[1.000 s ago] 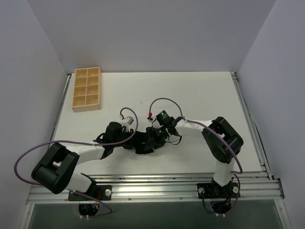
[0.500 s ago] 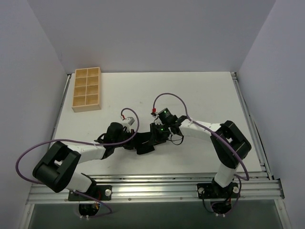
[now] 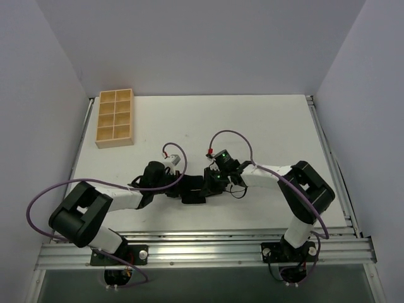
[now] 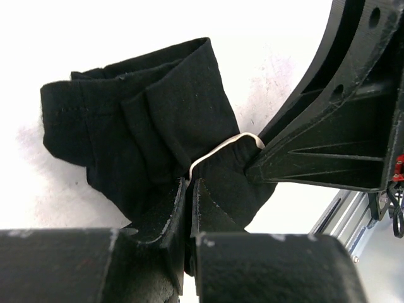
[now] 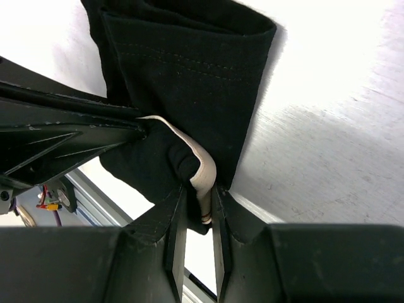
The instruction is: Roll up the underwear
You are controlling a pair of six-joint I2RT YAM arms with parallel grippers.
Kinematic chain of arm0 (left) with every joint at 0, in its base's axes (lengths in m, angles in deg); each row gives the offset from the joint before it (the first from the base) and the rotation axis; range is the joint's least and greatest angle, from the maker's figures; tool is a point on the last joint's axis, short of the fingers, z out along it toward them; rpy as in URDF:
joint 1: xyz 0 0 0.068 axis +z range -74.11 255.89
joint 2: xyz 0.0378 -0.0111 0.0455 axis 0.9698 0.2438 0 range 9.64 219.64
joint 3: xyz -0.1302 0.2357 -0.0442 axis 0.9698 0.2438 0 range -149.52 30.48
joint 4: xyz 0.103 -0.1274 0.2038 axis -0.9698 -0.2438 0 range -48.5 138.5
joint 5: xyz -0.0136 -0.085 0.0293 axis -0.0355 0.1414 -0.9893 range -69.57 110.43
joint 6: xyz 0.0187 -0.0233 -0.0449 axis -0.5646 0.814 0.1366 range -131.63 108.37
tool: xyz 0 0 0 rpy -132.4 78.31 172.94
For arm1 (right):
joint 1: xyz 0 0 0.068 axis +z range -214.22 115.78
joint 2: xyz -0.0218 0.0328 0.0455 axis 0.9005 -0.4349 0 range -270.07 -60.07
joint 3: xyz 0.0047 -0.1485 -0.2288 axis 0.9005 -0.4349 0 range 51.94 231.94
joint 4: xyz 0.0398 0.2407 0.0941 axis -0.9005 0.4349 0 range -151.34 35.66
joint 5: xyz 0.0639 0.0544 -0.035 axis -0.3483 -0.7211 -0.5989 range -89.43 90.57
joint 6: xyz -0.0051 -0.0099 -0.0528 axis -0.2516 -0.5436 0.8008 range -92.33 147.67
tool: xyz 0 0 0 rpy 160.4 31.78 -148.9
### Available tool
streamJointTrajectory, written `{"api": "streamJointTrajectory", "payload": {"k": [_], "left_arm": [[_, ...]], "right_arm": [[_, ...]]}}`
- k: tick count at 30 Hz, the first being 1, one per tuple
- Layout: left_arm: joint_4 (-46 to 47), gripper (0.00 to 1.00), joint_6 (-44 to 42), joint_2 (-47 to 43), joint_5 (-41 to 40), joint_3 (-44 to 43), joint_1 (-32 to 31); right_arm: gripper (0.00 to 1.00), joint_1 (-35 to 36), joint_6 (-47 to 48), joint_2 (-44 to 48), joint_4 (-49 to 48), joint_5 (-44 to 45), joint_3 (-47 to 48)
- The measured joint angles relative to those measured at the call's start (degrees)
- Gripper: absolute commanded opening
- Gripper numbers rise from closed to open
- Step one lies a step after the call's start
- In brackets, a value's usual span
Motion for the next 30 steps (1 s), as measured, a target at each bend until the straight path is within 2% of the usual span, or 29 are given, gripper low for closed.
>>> {"api": "streamJointTrajectory", "payload": {"k": [4, 13, 20, 24, 30], "left_arm": [[2.9, 0.02, 0.1, 2.8, 1.8, -0.6, 0.1], [5.3, 0.02, -0.7, 4.8, 4.5, -1.2, 0.0], [5.5, 0.02, -1.9, 6.4, 6.9, -2.3, -0.1], [6.3, 0.02, -1.9, 7.9, 8.8, -3.0, -0.1], [6.1, 0.02, -1.8, 10.2, 11.9, -4.8, -0.2]], "right_arm": [[0.19, -0.3, 0.1, 0.6, 1.2, 0.4, 0.0], [0.38, -0.3, 3.8, 5.1, 10.3, 6.0, 1.8], [0.45, 1.3, 6.4, 16.7, 15.2, 13.6, 1.7], [0.46, 6.5, 10.3, 21.4, 15.2, 20.3, 2.0], [0.49, 14.6, 19.4, 23.2, 13.9, 30.8, 3.0]]}}
